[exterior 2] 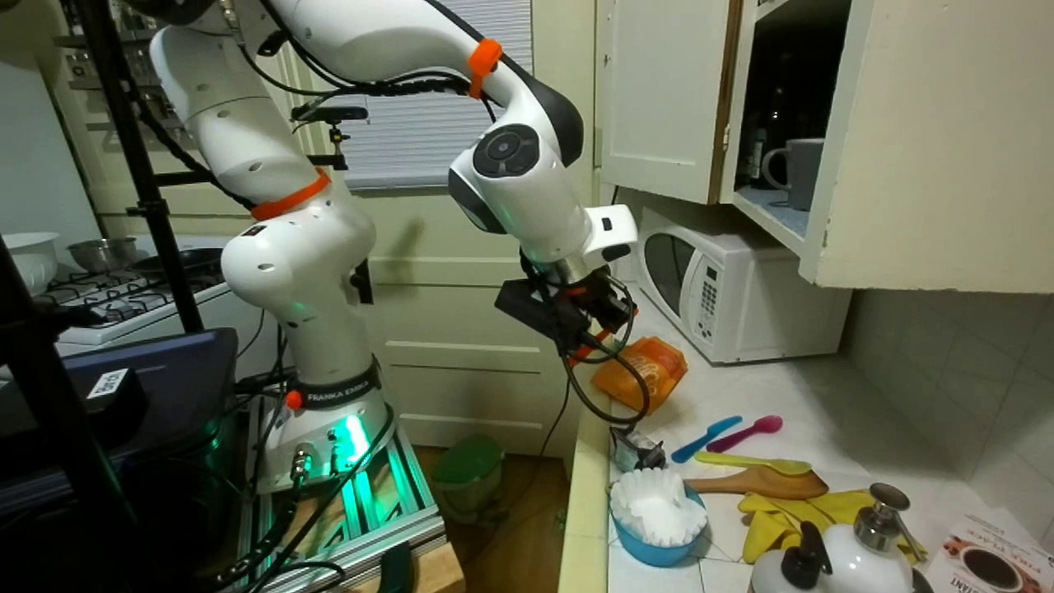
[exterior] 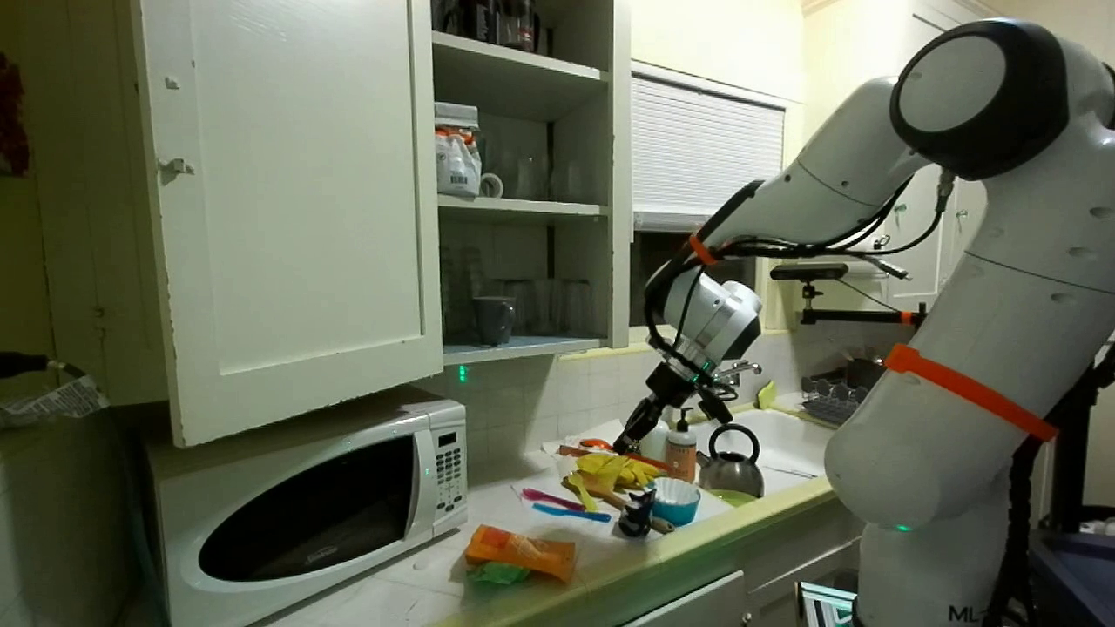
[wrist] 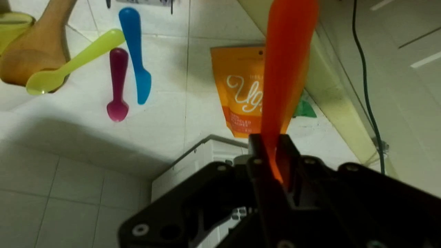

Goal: Put the orange spoon in the grey block in the cabinet

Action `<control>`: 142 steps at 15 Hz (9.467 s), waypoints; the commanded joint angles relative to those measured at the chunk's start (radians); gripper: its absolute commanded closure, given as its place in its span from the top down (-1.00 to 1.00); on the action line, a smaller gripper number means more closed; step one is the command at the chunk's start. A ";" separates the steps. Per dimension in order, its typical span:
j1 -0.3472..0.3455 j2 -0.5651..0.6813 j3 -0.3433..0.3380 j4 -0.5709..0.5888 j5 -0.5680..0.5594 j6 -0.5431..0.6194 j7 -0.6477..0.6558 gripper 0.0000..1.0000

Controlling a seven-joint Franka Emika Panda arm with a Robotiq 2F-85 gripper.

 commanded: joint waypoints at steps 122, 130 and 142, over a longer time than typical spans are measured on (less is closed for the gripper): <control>-1.266 -0.584 0.889 0.081 1.515 -1.209 -0.999 -0.93; -1.247 -0.594 0.928 0.113 1.515 -1.060 -0.980 -0.71; -1.142 -0.543 0.921 0.152 1.521 -0.884 -1.016 -0.93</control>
